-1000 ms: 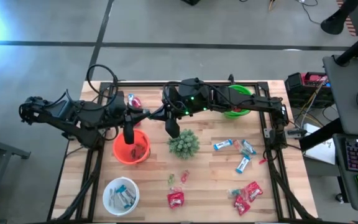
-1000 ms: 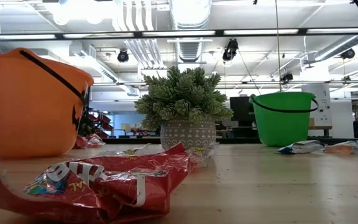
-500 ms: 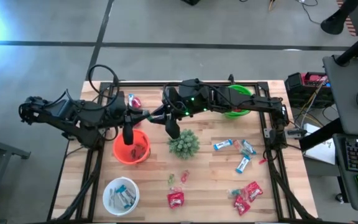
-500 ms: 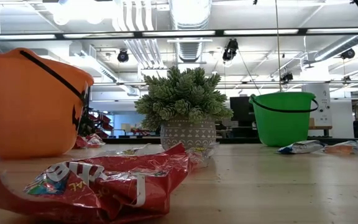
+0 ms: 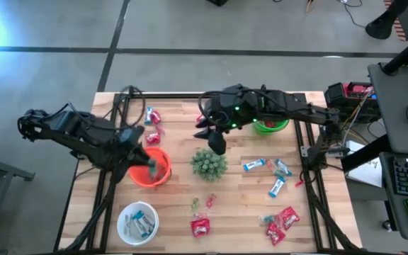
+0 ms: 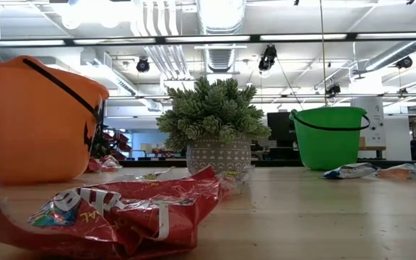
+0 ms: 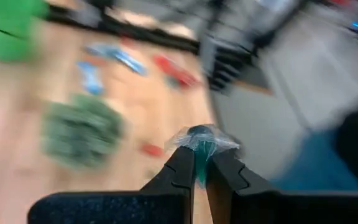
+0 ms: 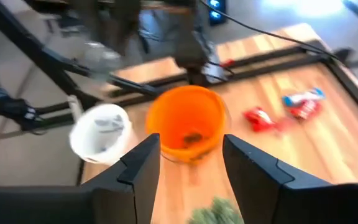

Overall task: Sort candy
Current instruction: Put the blue gummy into the orange bucket

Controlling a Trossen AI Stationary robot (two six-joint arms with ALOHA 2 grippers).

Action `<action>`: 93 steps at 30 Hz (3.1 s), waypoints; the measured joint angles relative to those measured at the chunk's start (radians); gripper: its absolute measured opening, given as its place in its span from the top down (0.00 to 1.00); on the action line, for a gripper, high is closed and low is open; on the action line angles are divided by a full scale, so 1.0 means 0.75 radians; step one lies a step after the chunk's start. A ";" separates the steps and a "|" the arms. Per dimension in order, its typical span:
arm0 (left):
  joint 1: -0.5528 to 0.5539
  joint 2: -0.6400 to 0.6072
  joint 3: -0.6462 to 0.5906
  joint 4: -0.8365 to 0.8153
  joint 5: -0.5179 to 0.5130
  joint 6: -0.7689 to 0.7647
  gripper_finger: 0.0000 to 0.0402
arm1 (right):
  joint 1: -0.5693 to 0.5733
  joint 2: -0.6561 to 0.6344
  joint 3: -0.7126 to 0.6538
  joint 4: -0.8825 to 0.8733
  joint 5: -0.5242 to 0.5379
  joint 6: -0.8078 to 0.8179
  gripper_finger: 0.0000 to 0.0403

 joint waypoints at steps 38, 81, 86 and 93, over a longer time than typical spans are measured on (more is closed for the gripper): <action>-0.568 0.049 -0.547 0.293 0.263 -0.342 1.00 | -0.023 -0.085 0.000 -0.264 0.409 0.339 0.59; -0.321 -0.124 -0.284 -0.495 -0.475 -0.120 1.00 | -0.110 -0.115 0.002 -0.648 0.693 0.307 0.60; -0.320 -0.134 -0.285 -0.495 -0.535 -0.185 1.00 | -0.221 -0.115 0.002 -0.648 0.699 0.181 0.60; -0.255 -0.140 -0.285 -0.491 -0.645 -0.431 1.00 | -0.426 -0.115 0.002 -0.643 0.690 -0.028 0.60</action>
